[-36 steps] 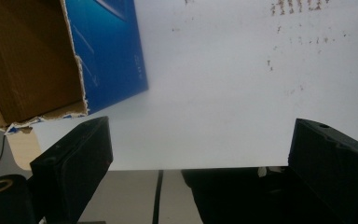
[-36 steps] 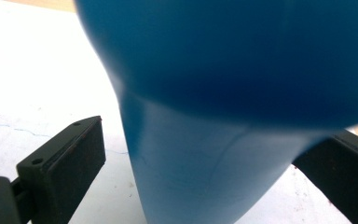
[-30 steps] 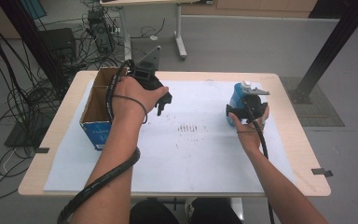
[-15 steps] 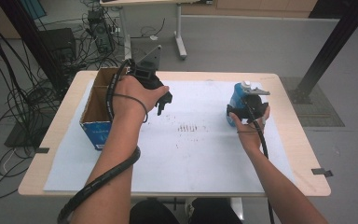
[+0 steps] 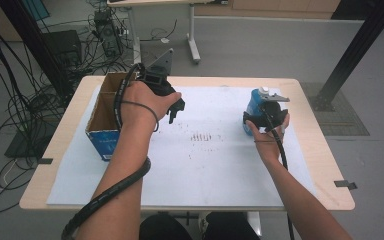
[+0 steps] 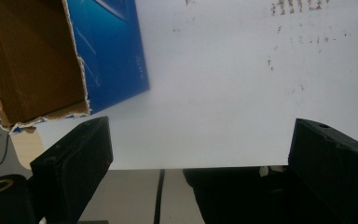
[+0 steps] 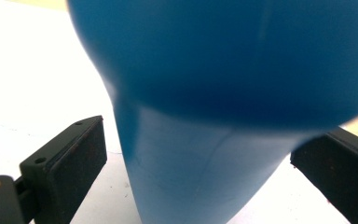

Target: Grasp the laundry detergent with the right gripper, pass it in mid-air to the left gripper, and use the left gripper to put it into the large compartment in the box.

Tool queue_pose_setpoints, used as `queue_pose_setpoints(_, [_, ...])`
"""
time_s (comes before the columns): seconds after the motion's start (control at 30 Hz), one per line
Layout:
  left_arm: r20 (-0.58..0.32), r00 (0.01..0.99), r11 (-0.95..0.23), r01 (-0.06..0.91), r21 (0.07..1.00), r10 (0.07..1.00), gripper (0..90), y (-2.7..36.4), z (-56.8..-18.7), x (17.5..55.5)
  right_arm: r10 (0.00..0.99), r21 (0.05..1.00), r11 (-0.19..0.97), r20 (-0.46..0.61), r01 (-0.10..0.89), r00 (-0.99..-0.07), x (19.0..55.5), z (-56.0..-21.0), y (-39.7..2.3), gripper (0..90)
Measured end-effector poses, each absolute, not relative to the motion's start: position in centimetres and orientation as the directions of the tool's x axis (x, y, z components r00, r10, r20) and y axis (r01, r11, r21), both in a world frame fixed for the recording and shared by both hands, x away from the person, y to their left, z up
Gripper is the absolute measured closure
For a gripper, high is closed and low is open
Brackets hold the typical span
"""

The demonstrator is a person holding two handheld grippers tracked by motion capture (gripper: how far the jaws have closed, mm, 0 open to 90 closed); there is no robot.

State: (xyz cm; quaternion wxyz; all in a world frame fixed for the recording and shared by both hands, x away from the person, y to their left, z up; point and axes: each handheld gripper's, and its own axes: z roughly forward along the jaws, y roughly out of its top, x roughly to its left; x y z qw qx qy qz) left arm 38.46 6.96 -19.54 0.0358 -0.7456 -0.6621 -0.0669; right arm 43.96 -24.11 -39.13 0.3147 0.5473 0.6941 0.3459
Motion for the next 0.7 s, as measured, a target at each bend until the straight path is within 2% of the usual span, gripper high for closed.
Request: queue_pose_setpoints(0.7, [0.149, 0.105, -0.112, 0.993, 0.043, 0.983, 6.6, 7.05, -19.48, 38.56, 0.978, 0.820, 0.162, -0.059, 0.549, -0.201, 44.02, -39.17, -24.24, 3.5])
